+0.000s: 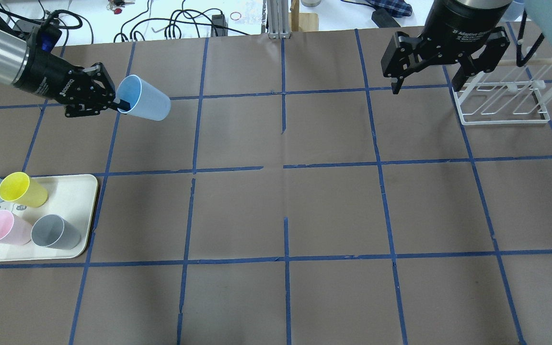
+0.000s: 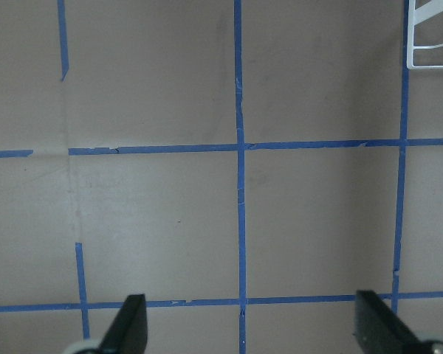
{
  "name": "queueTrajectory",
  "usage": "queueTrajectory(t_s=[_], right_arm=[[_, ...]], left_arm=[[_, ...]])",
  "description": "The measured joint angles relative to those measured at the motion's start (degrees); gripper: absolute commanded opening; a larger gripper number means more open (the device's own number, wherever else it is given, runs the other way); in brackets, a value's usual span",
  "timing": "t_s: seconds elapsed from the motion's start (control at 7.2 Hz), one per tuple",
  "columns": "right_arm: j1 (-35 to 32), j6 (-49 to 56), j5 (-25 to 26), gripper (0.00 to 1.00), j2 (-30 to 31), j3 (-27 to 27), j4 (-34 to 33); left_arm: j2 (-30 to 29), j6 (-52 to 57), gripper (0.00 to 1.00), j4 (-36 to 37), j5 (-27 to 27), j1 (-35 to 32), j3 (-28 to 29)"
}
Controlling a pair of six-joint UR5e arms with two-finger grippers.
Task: Transfer IKEA cup to right arm and place on rack
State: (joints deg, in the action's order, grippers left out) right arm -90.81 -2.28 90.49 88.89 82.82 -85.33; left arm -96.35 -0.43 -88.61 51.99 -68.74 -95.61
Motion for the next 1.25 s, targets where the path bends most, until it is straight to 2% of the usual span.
queueTrajectory(t_s=[0.42,0.69,0.97,1.25], right_arm=[[9.6,12.1,-0.7,1.00,0.2,-0.1,0.0],[18.0,22.0,-4.6,1.00,0.2,0.4,2.0],[26.3,28.4,-13.0,1.00,-0.6,1.0,9.6],[30.6,33.2,-25.2,1.00,-2.2,2.5,22.5]], left_arm=[[3.1,-13.0,0.00,-7.3,-20.1,-7.6,-1.5],[3.8,-14.7,0.00,-8.0,-31.7,-13.2,-4.8],[4.7,-14.5,0.00,-7.6,-42.3,-17.2,-8.5],[4.5,-13.3,0.00,-7.2,-49.7,-20.0,-10.8]])
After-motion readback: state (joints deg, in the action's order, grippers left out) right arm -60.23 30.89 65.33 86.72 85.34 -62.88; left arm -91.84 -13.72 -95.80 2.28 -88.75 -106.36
